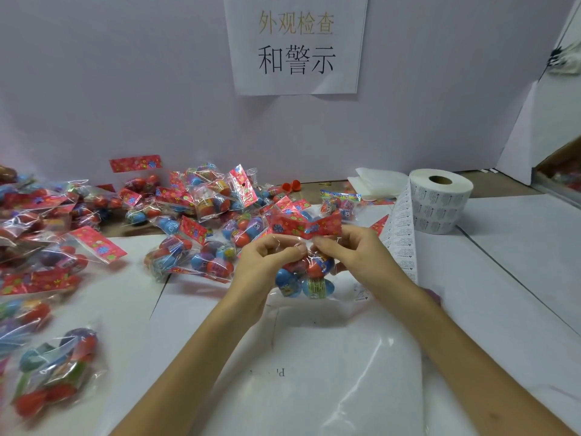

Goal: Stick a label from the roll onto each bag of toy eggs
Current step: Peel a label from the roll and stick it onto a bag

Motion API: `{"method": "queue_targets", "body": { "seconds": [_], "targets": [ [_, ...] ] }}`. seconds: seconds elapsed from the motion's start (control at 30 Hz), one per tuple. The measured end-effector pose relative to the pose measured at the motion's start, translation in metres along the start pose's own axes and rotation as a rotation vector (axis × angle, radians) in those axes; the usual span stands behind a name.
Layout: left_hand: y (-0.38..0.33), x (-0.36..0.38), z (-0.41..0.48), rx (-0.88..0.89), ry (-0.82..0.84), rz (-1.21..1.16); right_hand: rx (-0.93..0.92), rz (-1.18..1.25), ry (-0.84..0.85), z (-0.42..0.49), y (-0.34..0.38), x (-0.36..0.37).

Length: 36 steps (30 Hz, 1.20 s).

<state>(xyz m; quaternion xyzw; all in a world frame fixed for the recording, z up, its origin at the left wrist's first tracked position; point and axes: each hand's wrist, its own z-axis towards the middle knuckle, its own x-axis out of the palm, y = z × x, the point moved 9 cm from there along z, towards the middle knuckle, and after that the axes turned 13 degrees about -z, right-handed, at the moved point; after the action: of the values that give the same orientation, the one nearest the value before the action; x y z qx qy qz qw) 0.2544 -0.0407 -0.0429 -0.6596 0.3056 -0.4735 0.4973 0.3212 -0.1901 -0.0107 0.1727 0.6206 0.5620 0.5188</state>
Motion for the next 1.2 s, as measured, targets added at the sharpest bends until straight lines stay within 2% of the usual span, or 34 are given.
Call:
{"method": "queue_targets", "body": {
  "seconds": [0.5,0.6,0.67,0.77,0.83,0.87,0.9,0.97,1.07,1.2],
  "targets": [
    [0.004,0.001,-0.001,-0.024,-0.019,-0.039,0.018,0.036,0.019,0.001,-0.002,-0.004],
    [0.005,0.003,-0.002,-0.006,-0.006,-0.043,-0.016,-0.016,-0.008,0.001,0.002,-0.007],
    [0.002,0.000,-0.001,0.035,-0.022,-0.030,-0.092,-0.087,-0.092,0.002,0.012,-0.022],
    [-0.010,-0.012,0.002,0.175,-0.089,0.089,-0.130,-0.162,-0.454,-0.004,0.017,-0.080],
    [-0.019,-0.016,0.000,0.287,-0.125,0.196,-0.030,-0.343,-0.691,-0.016,0.005,-0.116],
    [-0.023,-0.016,-0.002,0.345,-0.144,0.262,0.064,-0.454,-0.734,-0.019,-0.005,-0.126],
    [-0.027,-0.015,-0.004,0.394,-0.162,0.339,0.159,-0.526,-0.714,-0.018,-0.017,-0.131],
    [-0.031,-0.011,-0.007,0.459,-0.177,0.489,0.267,-0.490,-0.607,-0.013,-0.035,-0.129],
    [-0.031,-0.010,-0.007,0.499,-0.217,0.700,0.270,-0.333,-0.563,-0.008,-0.042,-0.120],
    [-0.043,-0.007,-0.016,0.653,-0.329,1.042,0.244,-0.283,-0.478,-0.004,-0.037,-0.095]
  ]
}}
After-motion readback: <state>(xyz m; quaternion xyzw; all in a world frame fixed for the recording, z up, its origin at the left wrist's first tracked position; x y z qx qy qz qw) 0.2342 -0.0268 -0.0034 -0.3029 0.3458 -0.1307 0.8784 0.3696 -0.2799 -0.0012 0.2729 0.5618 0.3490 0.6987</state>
